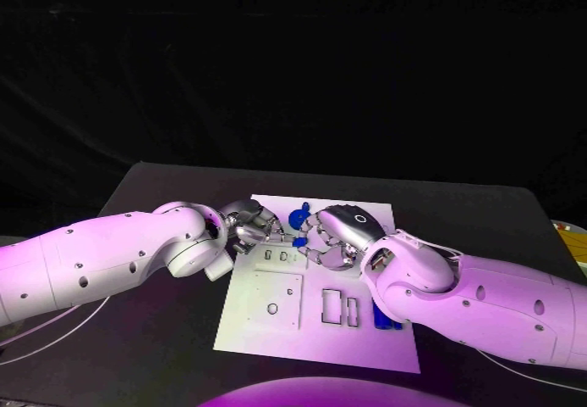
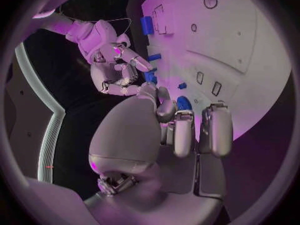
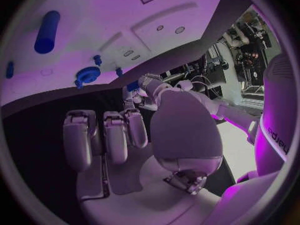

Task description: Assemble the parts on the task board

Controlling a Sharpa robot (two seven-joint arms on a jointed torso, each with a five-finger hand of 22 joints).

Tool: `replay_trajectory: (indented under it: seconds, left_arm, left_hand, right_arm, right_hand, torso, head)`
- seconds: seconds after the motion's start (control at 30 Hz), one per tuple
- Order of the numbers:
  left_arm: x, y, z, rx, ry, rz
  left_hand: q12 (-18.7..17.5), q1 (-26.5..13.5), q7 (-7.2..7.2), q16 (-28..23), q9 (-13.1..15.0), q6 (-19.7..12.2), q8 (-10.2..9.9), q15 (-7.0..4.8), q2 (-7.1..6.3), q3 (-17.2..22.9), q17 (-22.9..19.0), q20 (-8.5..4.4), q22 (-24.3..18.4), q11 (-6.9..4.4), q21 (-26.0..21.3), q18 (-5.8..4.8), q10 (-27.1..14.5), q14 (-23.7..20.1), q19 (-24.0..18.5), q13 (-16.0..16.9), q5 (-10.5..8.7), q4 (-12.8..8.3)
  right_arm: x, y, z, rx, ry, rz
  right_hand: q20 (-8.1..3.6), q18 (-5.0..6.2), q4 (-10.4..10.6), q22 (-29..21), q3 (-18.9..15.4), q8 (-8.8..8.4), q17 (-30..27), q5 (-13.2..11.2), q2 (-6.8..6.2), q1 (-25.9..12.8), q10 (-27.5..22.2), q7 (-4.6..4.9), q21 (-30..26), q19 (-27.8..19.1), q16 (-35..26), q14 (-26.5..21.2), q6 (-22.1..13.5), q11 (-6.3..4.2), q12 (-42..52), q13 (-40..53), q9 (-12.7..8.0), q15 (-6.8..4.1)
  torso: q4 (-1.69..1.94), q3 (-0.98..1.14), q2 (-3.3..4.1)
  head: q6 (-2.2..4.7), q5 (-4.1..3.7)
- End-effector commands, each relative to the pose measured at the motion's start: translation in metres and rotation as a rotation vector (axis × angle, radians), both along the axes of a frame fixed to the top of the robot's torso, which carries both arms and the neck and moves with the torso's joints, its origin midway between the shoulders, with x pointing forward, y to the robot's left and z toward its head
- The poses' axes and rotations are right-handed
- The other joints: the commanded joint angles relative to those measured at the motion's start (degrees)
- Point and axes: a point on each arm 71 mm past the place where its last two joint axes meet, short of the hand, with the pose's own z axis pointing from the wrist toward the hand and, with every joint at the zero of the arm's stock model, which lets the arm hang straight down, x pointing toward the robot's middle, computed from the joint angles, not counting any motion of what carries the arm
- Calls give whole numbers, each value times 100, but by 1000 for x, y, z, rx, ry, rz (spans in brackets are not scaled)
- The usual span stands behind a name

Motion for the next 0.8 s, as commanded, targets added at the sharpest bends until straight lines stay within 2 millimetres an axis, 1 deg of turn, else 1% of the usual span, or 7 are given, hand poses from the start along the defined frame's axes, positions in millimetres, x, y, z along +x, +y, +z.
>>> replay_trajectory:
  seconds: [0.03,0.33,0.8]
  left_arm:
    - [-2,-4,-1,9,14,-27]
    - [-2,-5,-1,12,15,-28]
    - [-1,-6,-1,12,13,-26]
  left_hand:
    - [33,65,-49,27,14,-13,26,-41,-12,43,1338,-11,301,-11,45,-69,40,547,54,19,10,-18]
    - [46,98,-53,33,26,-12,33,-45,-18,58,1350,-15,325,-16,59,-74,51,550,68,38,10,-17]
    - [49,108,-55,33,32,-11,36,-47,-20,64,1351,-17,339,-17,67,-77,54,551,76,42,10,-15]
  right_arm:
    - [-2,2,5,37,-41,5]
    - [-3,3,8,69,-62,11]
    - [-5,7,8,72,-54,27]
  right_hand:
    - [-31,-53,34,1406,-2,30,1475,37,31,36,29,-27,34,469,9,601,28,-23,5,652,224,-18]
    - [-37,-59,22,1414,23,48,1476,116,32,62,42,-35,62,479,10,601,33,-33,14,663,232,-25]
    - [-39,-61,12,1417,32,55,1477,141,28,75,52,-39,74,484,10,601,35,-36,22,673,236,-28]
  torso:
    - [6,1,3]
    - [1,-4,1]
    - [4,-6,-1]
  head:
    - [-10,10]
    - [-17,22]
    - [-26,26]
